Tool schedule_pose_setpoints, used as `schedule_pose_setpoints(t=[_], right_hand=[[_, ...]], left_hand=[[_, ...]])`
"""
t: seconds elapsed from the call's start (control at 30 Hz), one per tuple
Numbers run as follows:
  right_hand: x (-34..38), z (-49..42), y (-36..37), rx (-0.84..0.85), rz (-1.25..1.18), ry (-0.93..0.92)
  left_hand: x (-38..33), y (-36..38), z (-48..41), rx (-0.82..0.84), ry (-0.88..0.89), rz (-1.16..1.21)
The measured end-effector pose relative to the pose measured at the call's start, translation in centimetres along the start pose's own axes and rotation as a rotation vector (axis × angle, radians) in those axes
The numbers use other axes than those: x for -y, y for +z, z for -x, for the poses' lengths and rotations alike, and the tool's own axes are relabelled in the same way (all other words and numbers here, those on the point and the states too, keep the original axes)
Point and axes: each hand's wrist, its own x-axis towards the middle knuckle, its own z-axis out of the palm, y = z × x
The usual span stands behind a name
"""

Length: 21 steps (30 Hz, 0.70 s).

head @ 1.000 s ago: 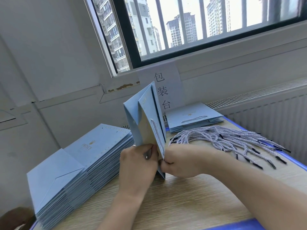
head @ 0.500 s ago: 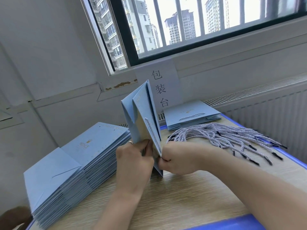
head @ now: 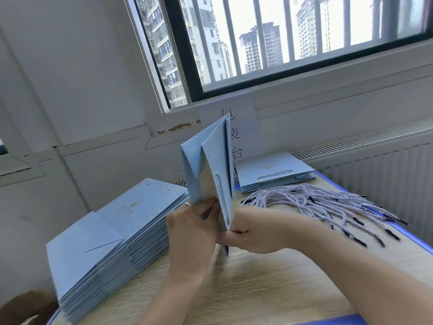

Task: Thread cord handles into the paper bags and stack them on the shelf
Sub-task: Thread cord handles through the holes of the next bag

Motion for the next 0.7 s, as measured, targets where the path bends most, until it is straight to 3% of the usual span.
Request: schedule_pose_setpoints(t=[0.13,0.2,0.27,0.33,0.4,0.47,0.53,0.6,0.7], right_hand=[[-0.5,2.6,-2.8,-0.112,-0.174,0.008],[-0.2,5.9,-4.5,-0.187,-0.31,-0.018],[0.8,10.0,-6.2,-0.274,-0.377,-0.204],[2.7,13.8,-7.8,-0.499,-0.337,-0.345],[4.9,15.9,-9.1,-0.761,-0.186,-0.292],[6.3,15.5,-9.9,-0.906,-0.062,-0.175],[7.1,12.8,-9.4,-0.863,0.142,-0.052],[6.7,9.2,-7.7,-0.689,0.272,0.031],[4.9,5.0,-4.4,-0.617,0.148,0.081]], left_hand=[[-1.5,-2.6,-2.7,-0.057,0.176,-0.051],[-2.2,-4.6,-4.5,0.043,0.278,-0.149],[-3.3,-6.7,-6.2,0.17,0.436,-0.329],[-4.8,-8.1,-7.6,0.218,0.618,-0.473],[-6.3,-9.2,-8.8,0.243,0.844,-0.537],[-7.2,-9.8,-9.3,0.284,1.019,-0.627],[-7.7,-10.2,-9.5,0.319,1.132,-0.743],[-7.9,-10.2,-9.7,0.359,1.18,-0.853],[-7.9,-10.1,-10.2,0.357,1.163,-0.828]])
